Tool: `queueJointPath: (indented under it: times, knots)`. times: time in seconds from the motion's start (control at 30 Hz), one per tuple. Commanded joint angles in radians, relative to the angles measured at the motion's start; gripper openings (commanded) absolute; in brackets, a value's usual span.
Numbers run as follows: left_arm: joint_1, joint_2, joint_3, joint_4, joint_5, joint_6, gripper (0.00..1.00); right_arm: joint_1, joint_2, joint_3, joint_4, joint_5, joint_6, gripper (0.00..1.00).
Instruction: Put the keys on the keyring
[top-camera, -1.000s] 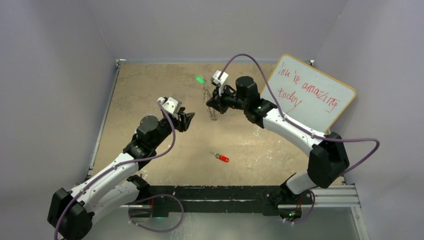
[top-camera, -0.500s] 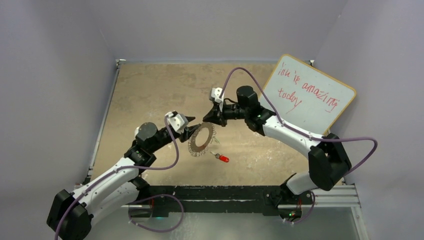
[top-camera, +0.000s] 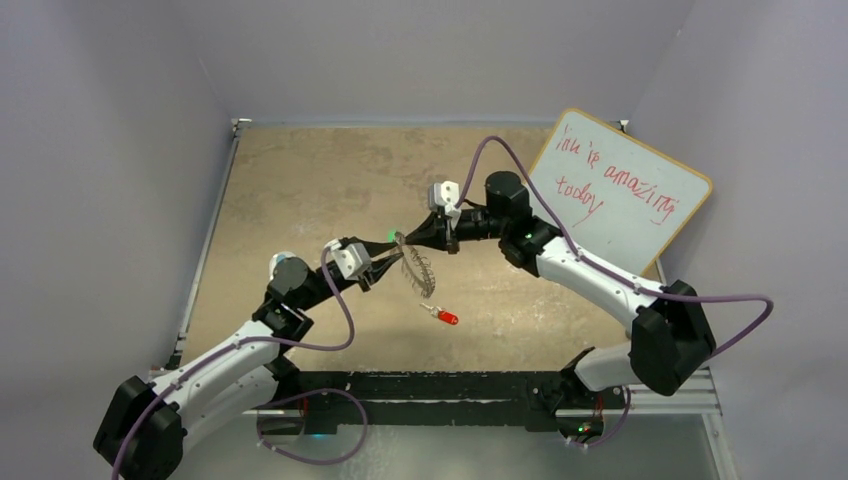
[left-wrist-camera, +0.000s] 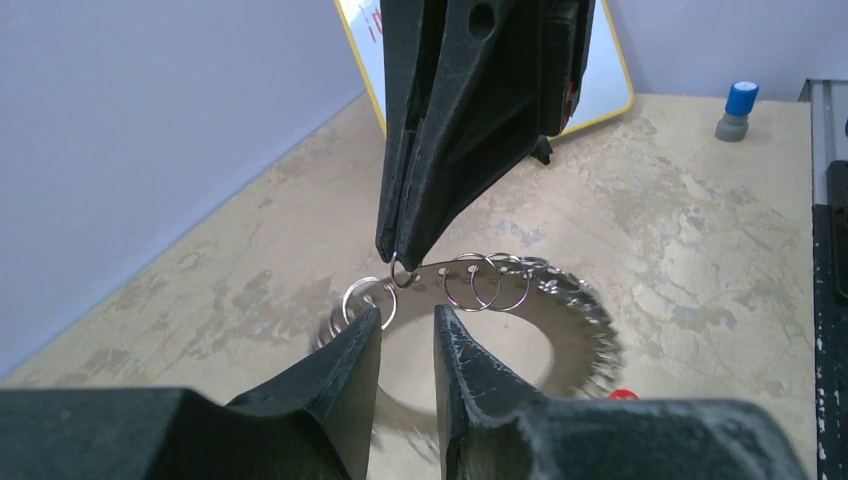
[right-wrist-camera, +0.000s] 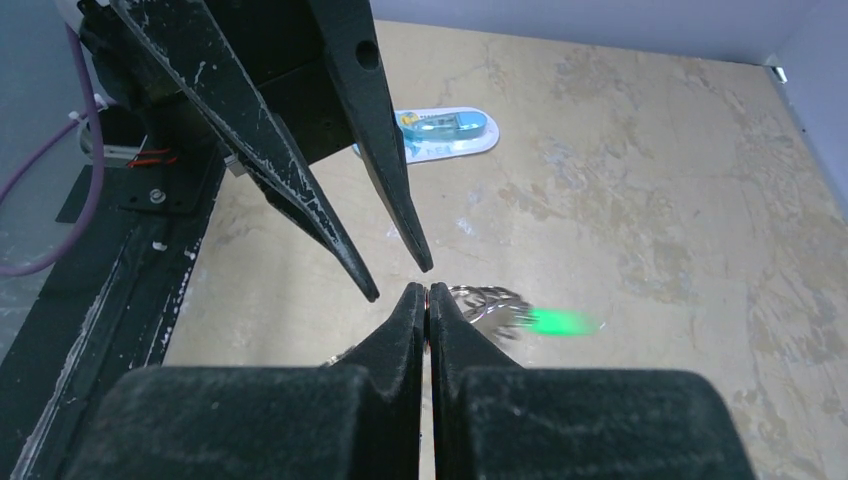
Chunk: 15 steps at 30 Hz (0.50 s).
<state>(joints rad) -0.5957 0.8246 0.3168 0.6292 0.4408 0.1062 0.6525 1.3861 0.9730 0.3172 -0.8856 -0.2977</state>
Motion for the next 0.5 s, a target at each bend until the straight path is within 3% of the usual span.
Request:
queueJointPath:
  times: [0.0, 0.17, 0.47]
  knots:
    - [0.005, -0.007, -0.013, 0.138, 0.032, -0.015, 0.22, 0.000, -0.031, 0.006, 0.060, -0.050, -0.020, 0.00]
    - [0.005, 0.013, -0.019, 0.197, 0.086, -0.061, 0.18, 0.000, -0.043, -0.005, 0.128, -0.064, 0.035, 0.00]
    - [0.006, 0.046, -0.035, 0.250, 0.061, -0.088, 0.14, 0.001, -0.052, -0.010, 0.176, -0.082, 0.065, 0.00]
